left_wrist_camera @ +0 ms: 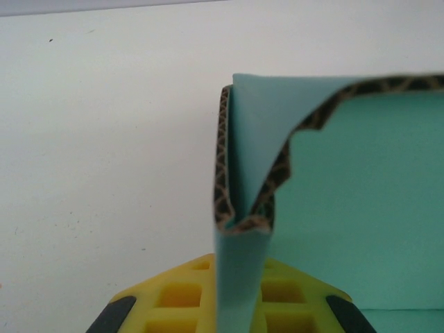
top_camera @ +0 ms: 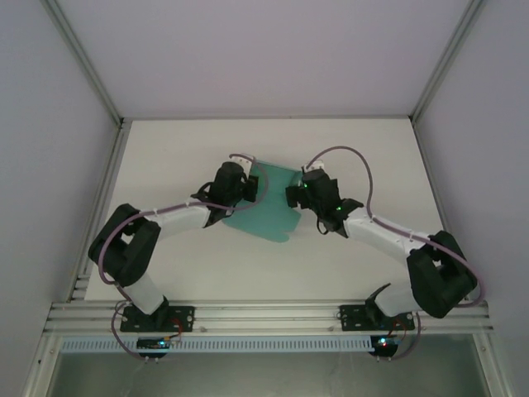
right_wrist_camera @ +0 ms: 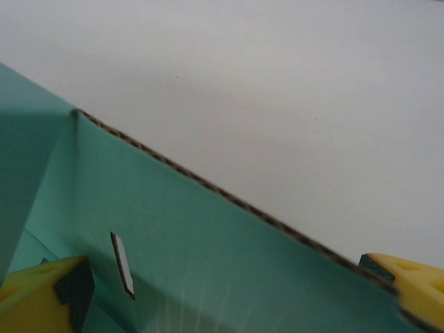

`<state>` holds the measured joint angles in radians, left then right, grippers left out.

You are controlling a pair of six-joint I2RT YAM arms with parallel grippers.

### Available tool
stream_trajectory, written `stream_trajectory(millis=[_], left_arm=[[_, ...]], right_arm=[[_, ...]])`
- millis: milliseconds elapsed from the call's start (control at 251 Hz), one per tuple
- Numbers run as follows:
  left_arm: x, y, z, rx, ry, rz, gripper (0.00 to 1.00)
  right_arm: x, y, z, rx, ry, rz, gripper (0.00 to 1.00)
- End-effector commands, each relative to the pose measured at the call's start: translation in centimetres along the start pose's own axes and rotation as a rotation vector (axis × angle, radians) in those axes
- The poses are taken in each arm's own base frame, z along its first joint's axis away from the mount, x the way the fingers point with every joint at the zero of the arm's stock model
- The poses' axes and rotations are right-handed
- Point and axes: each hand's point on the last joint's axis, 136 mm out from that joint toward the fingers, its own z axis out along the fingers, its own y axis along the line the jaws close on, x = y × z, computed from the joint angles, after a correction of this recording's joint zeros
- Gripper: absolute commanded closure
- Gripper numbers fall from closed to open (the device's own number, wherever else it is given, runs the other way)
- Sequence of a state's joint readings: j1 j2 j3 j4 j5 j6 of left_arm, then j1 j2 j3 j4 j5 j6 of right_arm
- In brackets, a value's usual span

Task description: Assemble paper box

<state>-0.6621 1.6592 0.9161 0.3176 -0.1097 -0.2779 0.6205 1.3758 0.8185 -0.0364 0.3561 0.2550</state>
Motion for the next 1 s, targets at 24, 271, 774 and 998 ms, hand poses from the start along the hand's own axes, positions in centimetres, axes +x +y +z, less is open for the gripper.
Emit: stream_trajectory(millis=[24, 271, 774, 998], left_arm=[[-0.6, 0.7, 0.1, -0.038, -0.001, -0.021, 1.00], [-0.8, 1.0, 0.1, -0.002, 0.012, -0.039, 1.00], [-0.5, -0.6, -0.4, 0.090, 0.039, -0.070, 1.00], [-0.6, -0.9, -0.4, 0.101, 0.042, -0.068, 1.00]], right_arm=[[-0.4, -1.6, -3.8, -0.005, -0.001, 0.011, 0.01], [0.4, -2.5, -8.8, -0.280, -0.084, 0.034, 0.14], [-1.3, -1.2, -4.6, -0.546, 0.071, 0.076, 0.40], [-0.9, -0.6, -3.9, -0.583, 0.104, 0.093, 0.62]])
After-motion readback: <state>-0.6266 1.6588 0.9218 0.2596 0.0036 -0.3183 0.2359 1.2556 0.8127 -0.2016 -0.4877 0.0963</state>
